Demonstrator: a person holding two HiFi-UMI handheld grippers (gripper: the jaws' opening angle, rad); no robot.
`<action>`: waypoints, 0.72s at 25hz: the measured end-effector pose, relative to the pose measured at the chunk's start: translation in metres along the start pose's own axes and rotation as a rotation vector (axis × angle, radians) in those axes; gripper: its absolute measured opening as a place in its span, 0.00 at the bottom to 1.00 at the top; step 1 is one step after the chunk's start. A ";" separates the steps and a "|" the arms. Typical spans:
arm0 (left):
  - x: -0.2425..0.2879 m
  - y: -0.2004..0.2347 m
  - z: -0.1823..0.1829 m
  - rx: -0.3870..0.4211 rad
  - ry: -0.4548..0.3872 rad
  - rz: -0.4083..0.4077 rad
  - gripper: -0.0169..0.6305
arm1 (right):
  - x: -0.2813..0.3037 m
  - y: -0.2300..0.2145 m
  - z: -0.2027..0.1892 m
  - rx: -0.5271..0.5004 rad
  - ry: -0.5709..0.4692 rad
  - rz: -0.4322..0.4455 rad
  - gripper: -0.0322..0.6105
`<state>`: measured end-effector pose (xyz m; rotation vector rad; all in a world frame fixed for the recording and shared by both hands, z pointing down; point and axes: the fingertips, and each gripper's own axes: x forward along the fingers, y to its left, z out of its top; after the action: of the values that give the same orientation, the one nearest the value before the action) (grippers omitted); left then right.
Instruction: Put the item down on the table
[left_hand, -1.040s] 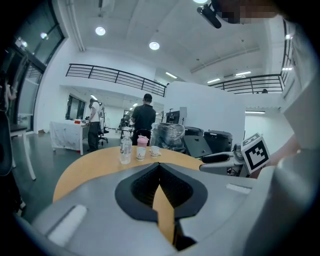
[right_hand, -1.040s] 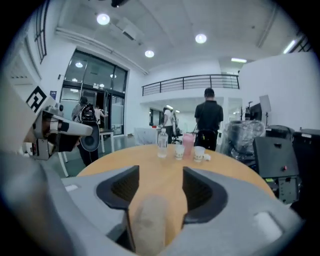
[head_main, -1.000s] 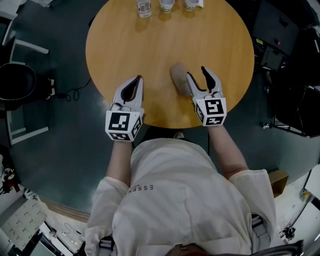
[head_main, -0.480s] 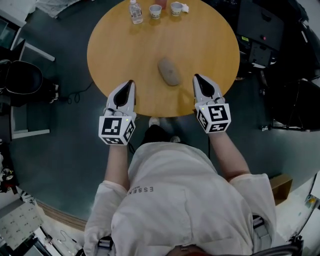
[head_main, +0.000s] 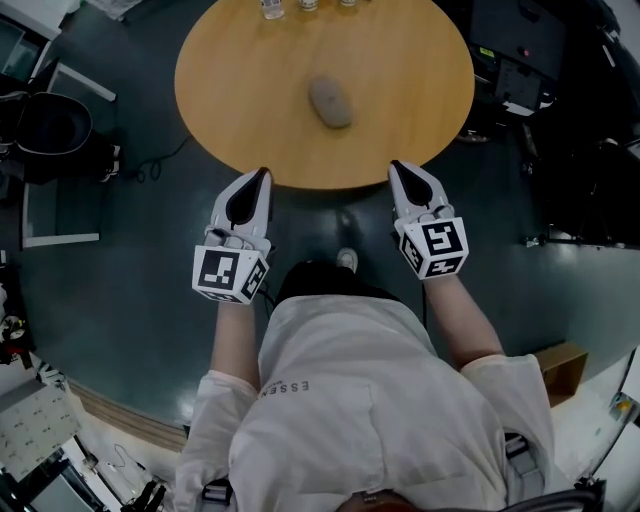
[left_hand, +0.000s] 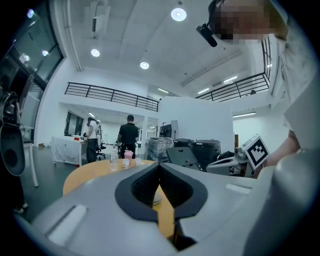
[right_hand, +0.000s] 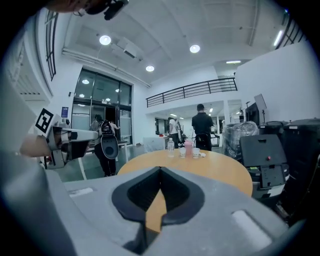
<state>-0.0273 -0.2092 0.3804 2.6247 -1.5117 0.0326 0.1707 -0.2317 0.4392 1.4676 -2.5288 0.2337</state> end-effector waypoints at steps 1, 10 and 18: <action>-0.007 -0.006 -0.003 -0.002 0.002 -0.001 0.04 | -0.008 0.005 -0.004 -0.004 0.000 -0.001 0.04; -0.092 -0.031 -0.034 -0.044 0.030 0.006 0.04 | -0.073 0.050 -0.023 -0.008 -0.014 -0.050 0.04; -0.207 -0.048 -0.037 -0.033 0.019 0.017 0.04 | -0.138 0.122 -0.020 -0.022 -0.047 -0.074 0.04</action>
<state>-0.0885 -0.0035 0.3973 2.5789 -1.5151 0.0335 0.1330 -0.0514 0.4195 1.5729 -2.4989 0.1603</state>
